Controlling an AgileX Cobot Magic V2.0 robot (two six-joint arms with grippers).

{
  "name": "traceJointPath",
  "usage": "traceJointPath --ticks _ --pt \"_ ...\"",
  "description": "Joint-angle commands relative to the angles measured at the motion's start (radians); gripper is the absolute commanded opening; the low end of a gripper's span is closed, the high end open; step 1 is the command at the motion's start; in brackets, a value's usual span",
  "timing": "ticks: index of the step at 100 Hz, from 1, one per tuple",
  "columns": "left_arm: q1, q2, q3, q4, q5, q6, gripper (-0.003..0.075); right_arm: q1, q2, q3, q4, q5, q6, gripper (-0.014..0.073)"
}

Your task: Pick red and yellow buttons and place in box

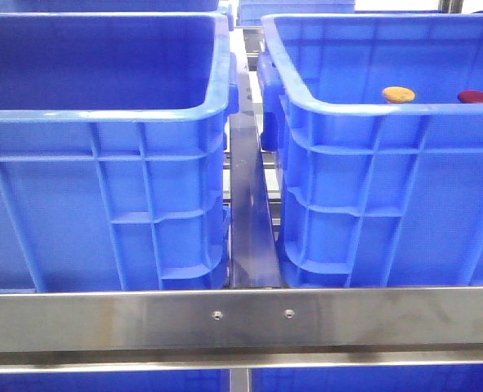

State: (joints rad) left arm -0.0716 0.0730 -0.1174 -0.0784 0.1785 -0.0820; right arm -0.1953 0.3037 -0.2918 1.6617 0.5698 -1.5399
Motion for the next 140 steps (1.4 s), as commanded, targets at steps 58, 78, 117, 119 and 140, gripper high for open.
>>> traceJointPath --ticks 58,78,117,119,140 --pt "0.093 -0.109 0.172 0.089 -0.199 0.147 -0.002 0.0 0.007 -0.025 0.041 0.015 -0.006 -0.0069" --pt "0.072 -0.109 0.172 0.089 -0.202 0.147 -0.002 0.0 0.007 -0.025 0.041 0.015 -0.006 -0.0069" --pt "0.072 -0.109 0.172 0.089 -0.202 0.147 -0.002 0.0 0.007 -0.025 0.041 0.015 -0.006 -0.0069" --pt "0.072 -0.109 0.172 0.089 -0.202 0.147 -0.002 0.0 0.007 -0.025 0.041 0.015 -0.006 -0.0069" --pt "0.072 -0.109 0.172 0.089 -0.202 0.147 -0.002 0.023 0.007 -0.025 0.041 0.018 -0.006 -0.0069"
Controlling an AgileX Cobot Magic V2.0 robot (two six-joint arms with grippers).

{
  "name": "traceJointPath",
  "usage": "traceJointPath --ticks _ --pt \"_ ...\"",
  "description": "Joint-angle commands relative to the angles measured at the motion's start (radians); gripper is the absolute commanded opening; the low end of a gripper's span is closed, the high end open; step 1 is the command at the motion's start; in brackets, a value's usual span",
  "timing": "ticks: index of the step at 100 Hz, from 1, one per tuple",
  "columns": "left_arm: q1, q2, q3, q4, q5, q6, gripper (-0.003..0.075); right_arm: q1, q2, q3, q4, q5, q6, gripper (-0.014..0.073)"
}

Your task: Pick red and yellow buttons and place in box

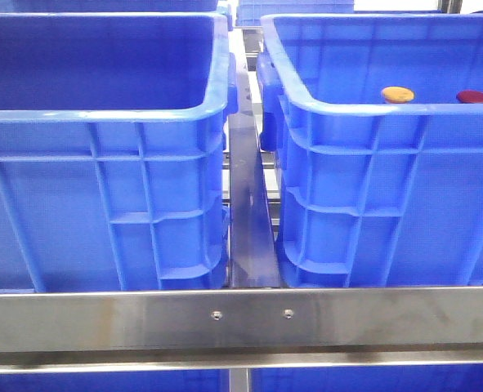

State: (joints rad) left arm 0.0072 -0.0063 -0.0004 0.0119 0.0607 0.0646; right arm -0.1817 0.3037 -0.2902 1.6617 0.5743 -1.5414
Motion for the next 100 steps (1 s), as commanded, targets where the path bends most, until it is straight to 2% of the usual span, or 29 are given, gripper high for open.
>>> traceJointPath --ticks 1,19,61,76,100 --pt "-0.007 -0.03 0.055 -0.001 -0.084 0.0 -0.002 0.013 0.007 -0.026 0.041 0.013 -0.005 -0.0069" --pt "-0.007 -0.03 0.055 -0.001 -0.084 0.0 -0.002 0.063 0.007 -0.026 0.041 0.012 -0.005 -0.0069" --pt "-0.007 -0.03 0.055 -0.001 -0.084 0.0 -0.002 0.255 0.002 -0.025 0.041 0.011 -0.005 -0.0069" --pt "-0.007 -0.03 0.055 -0.001 -0.084 0.0 -0.002 0.312 -0.024 -0.025 0.042 -0.087 -0.005 -0.0069" --pt "-0.007 -0.03 0.055 -0.001 -0.084 0.0 -0.002 0.313 -0.071 -0.023 0.046 -0.292 -0.005 -0.0069"
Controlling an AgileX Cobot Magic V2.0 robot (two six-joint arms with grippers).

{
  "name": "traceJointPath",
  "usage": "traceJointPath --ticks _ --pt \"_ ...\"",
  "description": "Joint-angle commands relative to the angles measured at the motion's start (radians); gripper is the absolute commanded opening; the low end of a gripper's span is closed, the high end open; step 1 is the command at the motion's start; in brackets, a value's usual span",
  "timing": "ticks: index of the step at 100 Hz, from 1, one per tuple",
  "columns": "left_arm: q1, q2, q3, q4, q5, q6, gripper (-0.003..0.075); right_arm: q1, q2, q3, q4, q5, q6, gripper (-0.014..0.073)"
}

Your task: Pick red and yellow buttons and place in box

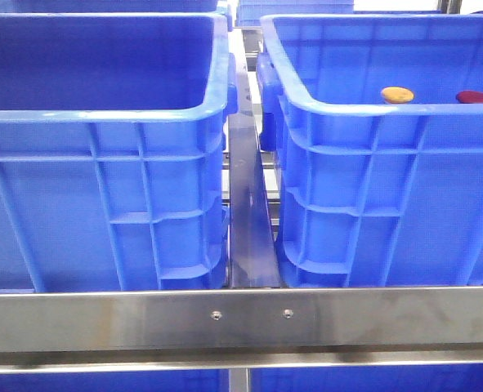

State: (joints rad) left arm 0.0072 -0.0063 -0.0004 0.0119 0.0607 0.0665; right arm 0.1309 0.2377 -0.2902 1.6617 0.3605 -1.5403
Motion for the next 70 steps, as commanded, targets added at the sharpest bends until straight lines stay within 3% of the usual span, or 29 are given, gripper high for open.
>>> traceJointPath --ticks 1,11,23,37,54,70 --pt "-0.007 -0.03 0.055 -0.001 -0.084 -0.002 -0.002 0.001 -0.006 -0.023 0.046 -0.081 -0.006 -0.0069" --pt "-0.007 -0.03 0.055 -0.001 -0.084 -0.002 -0.002 0.0 -0.02 -0.023 0.003 -0.106 -0.005 -0.0069" --pt "-0.007 -0.03 0.055 -0.001 -0.084 -0.002 -0.002 -0.005 -0.029 -0.023 -0.162 -0.154 0.08 -0.0069" --pt "-0.007 -0.03 0.055 -0.001 -0.084 -0.002 -0.002 -0.056 -0.044 -0.016 -0.441 -0.176 0.38 -0.0069" --pt "-0.007 -0.03 0.055 -0.001 -0.084 -0.002 -0.002 -0.121 -0.047 -0.004 -0.897 -0.164 0.845 -0.0069" --pt "-0.007 -0.03 0.055 -0.001 -0.084 -0.002 -0.002 -0.127 -0.048 0.021 -1.192 -0.233 1.143 -0.0069"
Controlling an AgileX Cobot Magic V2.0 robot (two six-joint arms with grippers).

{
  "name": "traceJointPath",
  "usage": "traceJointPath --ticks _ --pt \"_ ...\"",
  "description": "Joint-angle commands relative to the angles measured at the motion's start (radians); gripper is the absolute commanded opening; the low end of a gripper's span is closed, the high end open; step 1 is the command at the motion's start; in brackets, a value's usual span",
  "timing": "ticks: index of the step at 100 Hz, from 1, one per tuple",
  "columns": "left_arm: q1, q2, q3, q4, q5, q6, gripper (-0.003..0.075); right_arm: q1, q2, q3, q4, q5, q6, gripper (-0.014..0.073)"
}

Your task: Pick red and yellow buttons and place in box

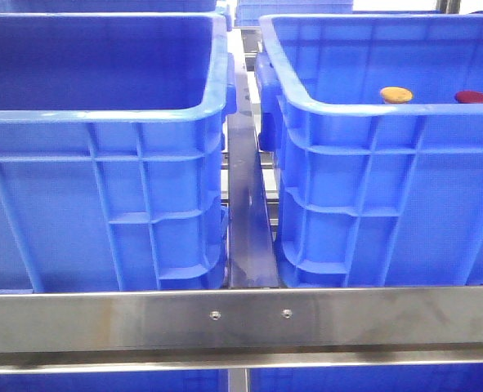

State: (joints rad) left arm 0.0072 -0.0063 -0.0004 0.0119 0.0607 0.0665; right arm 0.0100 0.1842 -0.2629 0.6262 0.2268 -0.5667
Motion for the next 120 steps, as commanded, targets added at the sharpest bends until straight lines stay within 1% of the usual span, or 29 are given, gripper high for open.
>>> traceJointPath --ticks 1,12,23,35,43,46,67,79,120 --pt "-0.007 -0.03 0.055 -0.001 -0.084 -0.002 -0.002 -0.006 0.005 -0.003 -0.167 -0.106 0.193 -0.0069" --pt "-0.007 -0.03 0.055 -0.001 -0.084 -0.002 -0.002 -0.006 0.003 0.065 -0.302 -0.242 0.366 -0.0069" --pt "-0.007 -0.03 0.055 -0.001 -0.084 -0.002 -0.002 -0.006 -0.005 0.147 -0.436 -0.362 0.487 -0.0069" --pt "-0.007 -0.03 0.055 -0.001 -0.084 -0.002 -0.002 -0.006 -0.026 0.224 -0.556 -0.47 0.586 -0.0069" --pt "-0.007 -0.03 0.055 -0.001 -0.084 -0.002 -0.002 -0.006 -0.056 0.281 -0.596 -0.54 0.631 -0.0069" --pt "-0.007 -0.03 0.055 -0.001 -0.084 -0.002 -0.002 -0.006 -0.071 0.277 -0.611 -0.481 0.638 -0.0069" --pt "-0.007 -0.03 0.055 -0.001 -0.084 -0.002 -0.002 -0.011 -0.225 0.278 -0.626 -0.293 0.638 -0.0069" --pt "-0.007 -0.03 0.055 -0.001 -0.084 -0.002 -0.002 -0.012 -0.218 0.277 -0.634 -0.273 0.638 -0.0069" --pt "-0.007 -0.03 0.055 -0.001 -0.084 -0.002 -0.002 -0.013 -0.218 0.277 -0.636 -0.28 0.638 -0.0069"
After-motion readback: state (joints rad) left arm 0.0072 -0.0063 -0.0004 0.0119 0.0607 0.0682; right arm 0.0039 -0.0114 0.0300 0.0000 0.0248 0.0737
